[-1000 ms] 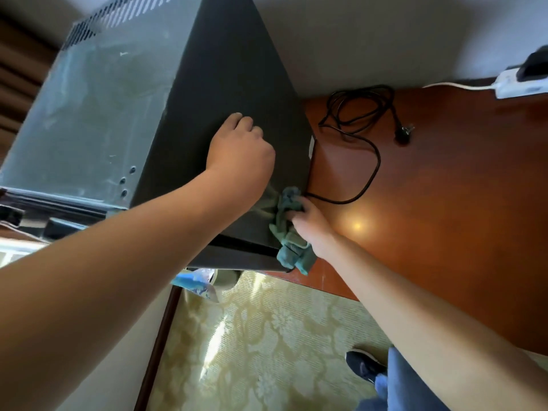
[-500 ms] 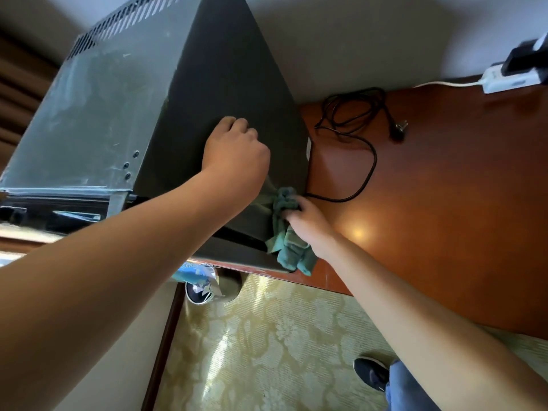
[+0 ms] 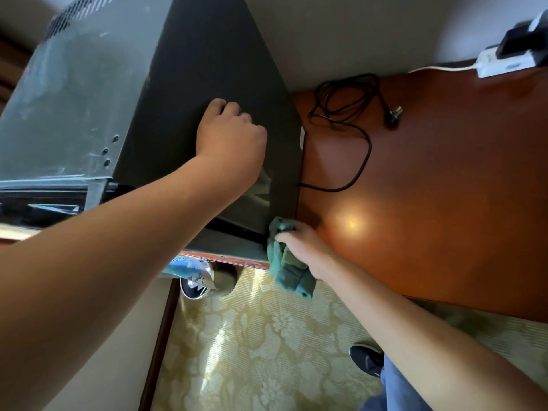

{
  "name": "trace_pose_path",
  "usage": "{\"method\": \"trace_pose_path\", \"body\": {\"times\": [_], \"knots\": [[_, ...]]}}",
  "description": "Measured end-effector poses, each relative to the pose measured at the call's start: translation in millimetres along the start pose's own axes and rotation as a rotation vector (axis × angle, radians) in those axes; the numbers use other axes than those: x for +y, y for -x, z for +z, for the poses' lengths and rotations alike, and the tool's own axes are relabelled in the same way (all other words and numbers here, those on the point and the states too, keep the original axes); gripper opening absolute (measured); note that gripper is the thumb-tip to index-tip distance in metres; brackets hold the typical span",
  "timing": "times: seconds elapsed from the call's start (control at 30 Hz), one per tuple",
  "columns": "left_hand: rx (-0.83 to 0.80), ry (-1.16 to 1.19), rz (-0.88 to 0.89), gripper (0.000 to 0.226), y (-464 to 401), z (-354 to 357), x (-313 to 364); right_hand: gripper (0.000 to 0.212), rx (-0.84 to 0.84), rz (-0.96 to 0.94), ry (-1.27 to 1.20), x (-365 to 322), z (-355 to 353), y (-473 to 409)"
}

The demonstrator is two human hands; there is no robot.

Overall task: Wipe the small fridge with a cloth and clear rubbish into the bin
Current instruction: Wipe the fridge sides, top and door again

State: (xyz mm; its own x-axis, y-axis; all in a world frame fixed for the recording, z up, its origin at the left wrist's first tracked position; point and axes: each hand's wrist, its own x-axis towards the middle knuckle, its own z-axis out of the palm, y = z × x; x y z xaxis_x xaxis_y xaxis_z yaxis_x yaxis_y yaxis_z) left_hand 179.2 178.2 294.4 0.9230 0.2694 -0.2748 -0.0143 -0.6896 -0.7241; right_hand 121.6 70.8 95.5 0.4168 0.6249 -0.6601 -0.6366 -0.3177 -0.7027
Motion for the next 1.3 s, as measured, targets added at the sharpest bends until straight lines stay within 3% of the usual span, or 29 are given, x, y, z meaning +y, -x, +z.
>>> {"method": "trace_pose_path", "body": {"times": [0.13,0.37,0.63,0.87,1.1,1.3], "knots": [[0.031,-0.016,-0.002,0.041,1,2,0,0.033,0.094,-0.161,-0.108,-21,-6,-25],[0.036,-0.033,-0.005,0.045,-2,4,-1,0.032,0.089,0.029,0.028,28,8,-14],[0.045,0.038,-0.002,0.044,-3,-2,-10,0.026,0.097,-0.266,-0.026,-26,13,1],[0.051,0.092,0.004,0.042,3,-6,-15,0.021,0.112,-0.126,0.066,5,19,7],[0.088,0.087,-0.009,0.040,11,-8,-17,0.027,0.064,-0.333,-0.004,-38,29,34],[0.093,0.066,-0.010,0.039,17,-9,-14,0.034,0.153,-0.236,0.066,-20,23,8]]}}
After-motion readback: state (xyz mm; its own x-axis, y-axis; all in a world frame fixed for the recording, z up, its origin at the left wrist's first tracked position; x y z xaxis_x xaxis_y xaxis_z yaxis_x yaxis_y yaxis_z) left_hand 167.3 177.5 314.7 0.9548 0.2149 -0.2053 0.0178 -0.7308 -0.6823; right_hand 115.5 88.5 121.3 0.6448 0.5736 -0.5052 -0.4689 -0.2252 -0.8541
